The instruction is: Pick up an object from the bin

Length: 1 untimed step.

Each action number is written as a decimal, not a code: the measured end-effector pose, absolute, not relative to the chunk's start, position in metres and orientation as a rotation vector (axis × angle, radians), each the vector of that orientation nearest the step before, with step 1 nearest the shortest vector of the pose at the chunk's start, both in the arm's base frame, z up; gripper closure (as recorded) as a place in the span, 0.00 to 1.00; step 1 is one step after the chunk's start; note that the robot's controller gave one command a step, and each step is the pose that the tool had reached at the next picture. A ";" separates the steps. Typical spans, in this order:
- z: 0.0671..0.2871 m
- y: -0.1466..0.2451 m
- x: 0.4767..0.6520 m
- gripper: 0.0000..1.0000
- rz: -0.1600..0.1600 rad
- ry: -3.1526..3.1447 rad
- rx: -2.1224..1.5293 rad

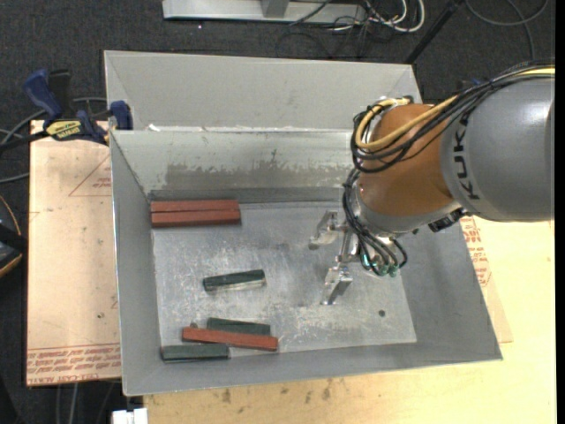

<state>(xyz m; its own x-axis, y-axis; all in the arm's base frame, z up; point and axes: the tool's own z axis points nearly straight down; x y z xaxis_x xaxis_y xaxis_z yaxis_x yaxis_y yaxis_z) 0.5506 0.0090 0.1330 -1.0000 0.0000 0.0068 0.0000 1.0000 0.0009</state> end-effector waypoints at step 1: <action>0.137 0.009 0.553 0.00 -0.002 -3.142 -0.001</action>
Offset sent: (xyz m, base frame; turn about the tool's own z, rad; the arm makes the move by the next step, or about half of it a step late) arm -0.0164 0.0744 -0.0170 0.0911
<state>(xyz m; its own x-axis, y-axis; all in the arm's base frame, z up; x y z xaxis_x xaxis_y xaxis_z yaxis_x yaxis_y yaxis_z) 0.5526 0.0090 0.1370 -1.0000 0.0004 -0.0003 0.0004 1.0000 0.0010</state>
